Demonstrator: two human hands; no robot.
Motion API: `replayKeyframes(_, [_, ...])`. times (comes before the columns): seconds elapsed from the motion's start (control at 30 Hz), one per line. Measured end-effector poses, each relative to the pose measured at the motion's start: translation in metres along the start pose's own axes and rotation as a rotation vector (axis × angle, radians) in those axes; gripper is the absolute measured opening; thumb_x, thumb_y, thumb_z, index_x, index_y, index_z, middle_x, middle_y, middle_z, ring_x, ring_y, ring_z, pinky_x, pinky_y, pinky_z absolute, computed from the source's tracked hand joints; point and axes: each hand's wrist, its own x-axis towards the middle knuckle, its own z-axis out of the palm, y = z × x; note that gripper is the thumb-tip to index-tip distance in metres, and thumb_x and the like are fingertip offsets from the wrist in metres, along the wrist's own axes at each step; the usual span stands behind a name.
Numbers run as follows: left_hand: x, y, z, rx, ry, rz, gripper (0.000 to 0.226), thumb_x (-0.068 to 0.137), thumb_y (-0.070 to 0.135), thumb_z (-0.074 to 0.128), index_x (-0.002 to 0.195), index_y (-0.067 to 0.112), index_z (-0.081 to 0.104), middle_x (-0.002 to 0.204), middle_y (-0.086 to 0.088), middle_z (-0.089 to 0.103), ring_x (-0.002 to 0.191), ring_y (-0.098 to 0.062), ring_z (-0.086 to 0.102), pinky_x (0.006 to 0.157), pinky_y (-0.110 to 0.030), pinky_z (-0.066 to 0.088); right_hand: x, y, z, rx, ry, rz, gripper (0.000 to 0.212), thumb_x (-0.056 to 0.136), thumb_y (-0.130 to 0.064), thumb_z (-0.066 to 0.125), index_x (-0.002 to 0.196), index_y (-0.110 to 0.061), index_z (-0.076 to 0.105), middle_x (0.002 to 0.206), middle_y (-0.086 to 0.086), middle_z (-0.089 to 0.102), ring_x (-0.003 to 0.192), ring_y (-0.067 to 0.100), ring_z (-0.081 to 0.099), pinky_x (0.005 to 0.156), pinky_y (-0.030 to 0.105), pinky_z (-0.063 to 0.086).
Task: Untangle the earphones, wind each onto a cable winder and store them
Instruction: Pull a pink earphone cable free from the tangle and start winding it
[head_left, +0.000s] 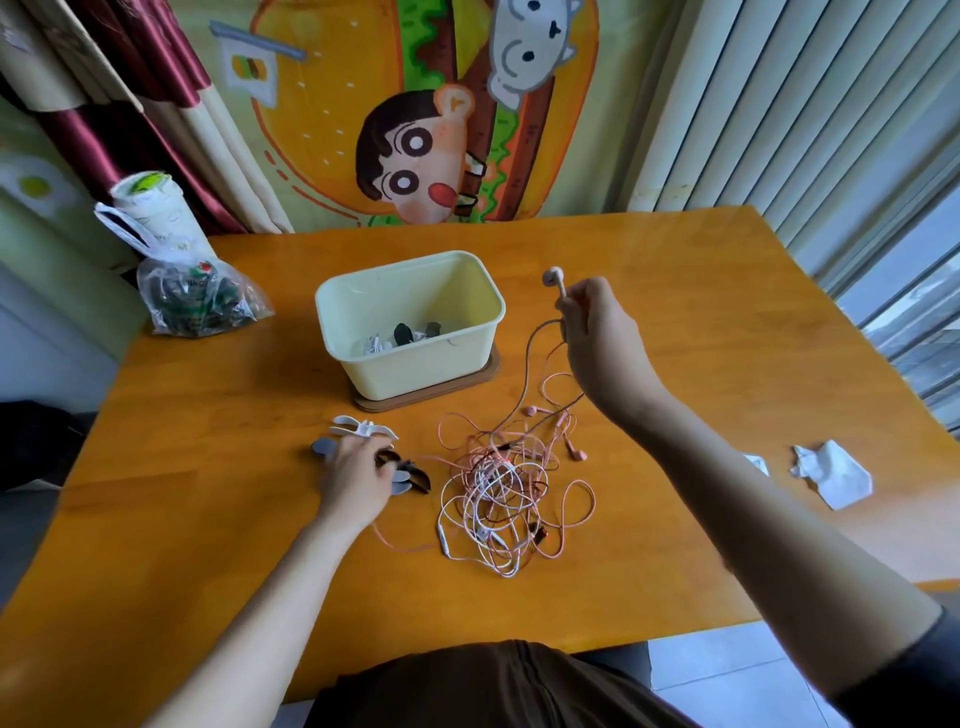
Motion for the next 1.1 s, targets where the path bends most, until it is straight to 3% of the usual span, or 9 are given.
replayKeyframes(0.13, [-0.024,0.086,-0.021,-0.489,-0.224,0.394,0.043,0.095,0.024,0.057,0.137,0.023,0.047,0.135,0.010,0.050,0.125,-0.002,0.044,0.103,-0.017,0.032,-0.004,-0.004,0.011,0.017,-0.062,-0.030,0.009,0.101,-0.019,0.039,0.095,-0.013,0.043,0.070,-0.011,0.044,0.059,0.006,0.040,0.057,0.028,0.031])
replayKeyframes(0.23, [-0.030,0.108,-0.013,-0.528,-0.443,0.410,0.028,0.095,0.026,0.055,0.123,0.022,0.056,0.098,0.008,0.068,0.093,0.003,0.062,0.081,-0.004,0.041,0.001,-0.005,0.005,-0.005,-0.041,-0.027,0.008,0.101,-0.018,0.039,0.095,-0.014,0.042,0.069,-0.011,0.045,0.060,0.011,0.042,0.056,0.029,0.030])
replayKeyframes(0.3, [-0.029,0.101,-0.002,-0.527,-0.397,0.365,0.016,0.096,0.024,0.053,0.105,0.019,0.065,0.079,0.003,0.067,0.082,-0.006,0.065,0.074,-0.006,0.043,0.005,-0.003,-0.005,-0.031,-0.020,-0.010,0.008,0.101,-0.019,0.039,0.096,-0.014,0.043,0.069,-0.011,0.045,0.061,0.014,0.042,0.060,0.030,0.032])
replayKeyframes(0.47, [-0.013,0.067,0.013,-0.422,-0.352,0.214,0.022,0.097,0.021,0.052,0.082,0.012,0.065,0.077,0.002,0.067,0.084,-0.015,0.064,0.087,-0.033,0.048,0.013,0.002,-0.027,-0.103,0.041,0.008,0.018,0.102,-0.021,0.037,0.106,-0.007,0.048,0.070,-0.008,0.046,0.059,0.011,0.043,0.057,0.033,0.036])
replayKeyframes(0.6, [-0.006,0.083,-0.008,-0.544,-0.259,0.228,0.023,0.099,0.011,0.047,0.082,0.009,0.063,0.075,-0.002,0.064,0.075,-0.012,0.063,0.068,-0.016,0.049,0.022,-0.002,-0.037,-0.125,0.161,-0.014,0.017,0.102,-0.022,0.035,0.104,-0.010,0.046,0.080,0.006,0.054,0.070,0.027,0.049,0.062,0.040,0.040])
replayKeyframes(0.7, [-0.012,0.126,-0.053,-0.777,-0.064,0.366,0.023,0.099,0.013,0.048,0.085,0.016,0.066,0.069,0.001,0.063,0.064,-0.003,0.060,0.066,-0.017,0.049,0.029,0.002,-0.042,-0.230,0.203,0.013,0.018,0.102,-0.025,0.034,0.104,-0.012,0.046,0.084,0.006,0.061,0.074,0.030,0.054,0.062,0.038,0.040])
replayKeyframes(0.87, [-0.031,0.180,-0.122,-0.796,0.152,0.703,0.021,0.098,0.025,0.048,0.089,0.029,0.067,0.060,0.010,0.057,0.059,-0.005,0.055,0.061,-0.020,0.048,0.028,0.019,-0.029,-0.521,-0.118,0.201,0.026,0.101,-0.024,0.034,0.112,-0.007,0.050,0.109,0.014,0.063,0.095,0.037,0.057,0.072,0.037,0.040])
replayKeyframes(1.0, [-0.009,0.159,-0.111,-0.485,0.011,0.580,0.020,0.097,0.027,0.052,0.091,0.035,0.069,0.052,0.011,0.046,0.054,-0.007,0.042,0.065,-0.028,0.042,0.023,0.021,-0.027,-0.563,-0.097,0.137,0.029,0.101,-0.026,0.036,0.113,-0.005,0.053,0.111,0.015,0.062,0.103,0.038,0.053,0.072,0.036,0.038])
replayKeyframes(1.1, [-0.006,0.148,-0.098,-0.392,-0.178,0.510,0.019,0.096,0.029,0.053,0.088,0.034,0.070,0.044,0.013,0.041,0.045,-0.006,0.034,0.066,-0.031,0.044,0.020,0.014,-0.020,-0.217,-0.021,0.061,0.024,0.100,-0.026,0.040,0.105,-0.007,0.054,0.103,0.008,0.067,0.091,0.028,0.058,0.069,0.034,0.045])
